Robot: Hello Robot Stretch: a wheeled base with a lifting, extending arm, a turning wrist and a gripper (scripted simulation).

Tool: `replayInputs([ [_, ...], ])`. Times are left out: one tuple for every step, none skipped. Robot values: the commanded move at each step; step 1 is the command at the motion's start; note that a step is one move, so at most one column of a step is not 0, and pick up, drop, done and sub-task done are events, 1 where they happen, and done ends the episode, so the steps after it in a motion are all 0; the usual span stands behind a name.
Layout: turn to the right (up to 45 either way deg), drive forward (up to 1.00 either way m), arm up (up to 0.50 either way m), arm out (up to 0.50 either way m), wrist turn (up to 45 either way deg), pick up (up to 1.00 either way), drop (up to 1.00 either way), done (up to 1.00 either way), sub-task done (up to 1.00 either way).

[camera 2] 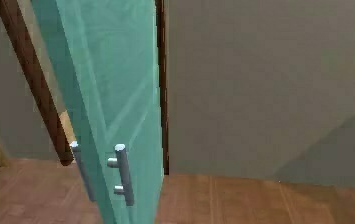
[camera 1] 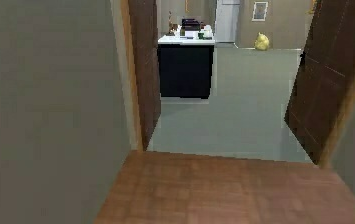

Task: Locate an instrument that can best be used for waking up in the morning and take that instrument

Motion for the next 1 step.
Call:
replayInputs([
  [21.0, 0.0, 0.0, 0.0, 0.0, 0.0, 0.0, 0.0, 0.0],
])
